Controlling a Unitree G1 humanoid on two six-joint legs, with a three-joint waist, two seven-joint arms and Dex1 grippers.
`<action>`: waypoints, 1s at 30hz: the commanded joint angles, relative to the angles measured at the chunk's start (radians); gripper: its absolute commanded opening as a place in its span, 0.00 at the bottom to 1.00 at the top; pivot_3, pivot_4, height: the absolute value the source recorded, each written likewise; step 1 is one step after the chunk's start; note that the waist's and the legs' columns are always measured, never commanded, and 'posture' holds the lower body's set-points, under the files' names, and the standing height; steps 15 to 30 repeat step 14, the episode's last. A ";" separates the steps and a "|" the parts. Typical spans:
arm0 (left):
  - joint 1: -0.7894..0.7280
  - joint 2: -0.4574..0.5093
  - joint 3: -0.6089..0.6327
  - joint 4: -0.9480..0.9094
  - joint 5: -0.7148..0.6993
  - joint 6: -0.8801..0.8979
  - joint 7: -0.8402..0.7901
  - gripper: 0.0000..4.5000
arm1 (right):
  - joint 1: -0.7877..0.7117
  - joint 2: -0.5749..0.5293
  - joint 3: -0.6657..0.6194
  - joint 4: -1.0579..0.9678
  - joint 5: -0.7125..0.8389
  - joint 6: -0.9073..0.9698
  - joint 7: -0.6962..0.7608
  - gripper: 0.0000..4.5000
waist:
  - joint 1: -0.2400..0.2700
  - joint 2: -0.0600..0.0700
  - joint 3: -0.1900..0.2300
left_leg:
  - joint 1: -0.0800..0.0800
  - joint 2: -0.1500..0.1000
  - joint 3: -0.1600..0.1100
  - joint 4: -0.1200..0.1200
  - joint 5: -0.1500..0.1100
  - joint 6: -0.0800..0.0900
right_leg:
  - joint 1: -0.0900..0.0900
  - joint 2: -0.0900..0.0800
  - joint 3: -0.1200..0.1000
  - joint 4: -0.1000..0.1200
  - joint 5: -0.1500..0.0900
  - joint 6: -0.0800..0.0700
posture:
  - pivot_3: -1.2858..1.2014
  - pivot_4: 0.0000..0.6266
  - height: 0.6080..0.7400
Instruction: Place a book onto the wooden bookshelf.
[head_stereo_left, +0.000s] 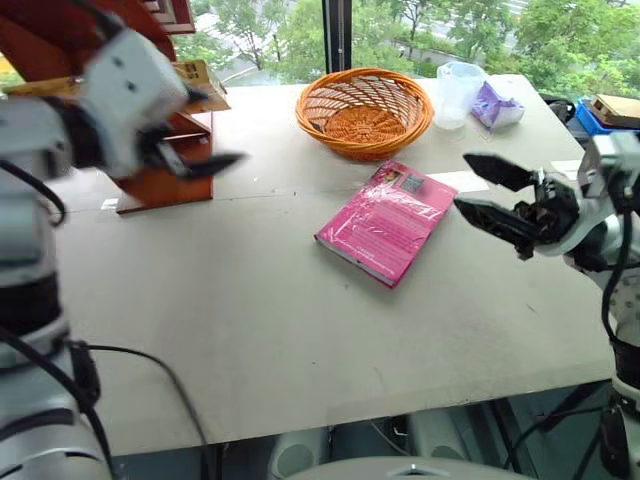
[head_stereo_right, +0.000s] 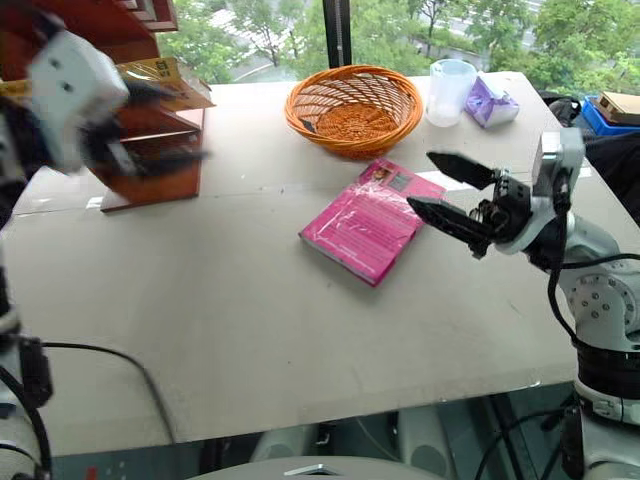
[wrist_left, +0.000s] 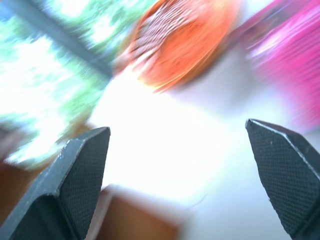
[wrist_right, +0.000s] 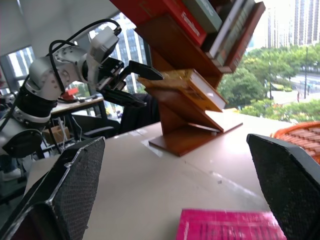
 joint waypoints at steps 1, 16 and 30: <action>0.198 -0.134 0.065 -0.200 -0.037 0.040 0.177 0.99 | 0.106 -0.040 -0.022 0.038 -0.152 -0.119 0.031 1.00 | -0.017 0.001 0.000 | 0.001 0.000 0.001 -0.001 0.000 0.000 | 0.000 0.000 0.002 -0.001 0.000 0.000 | 0.52 0.24 1.00; 0.838 -0.454 -0.048 -0.257 0.038 -0.324 0.511 0.99 | 0.296 0.024 0.024 0.365 -0.547 -0.537 -0.037 1.00 | -0.008 0.003 -0.003 | 0.022 0.000 0.003 -0.007 0.000 0.000 | 0.014 0.002 0.007 -0.002 -0.003 -0.004 | 0.52 0.24 1.00; 0.838 -0.454 -0.048 -0.257 0.038 -0.324 0.511 0.99 | 0.296 0.024 0.024 0.365 -0.547 -0.537 -0.037 1.00 | -0.008 0.003 -0.003 | 0.022 0.000 0.003 -0.007 0.000 0.000 | 0.014 0.002 0.007 -0.002 -0.003 -0.004 | 0.52 0.24 1.00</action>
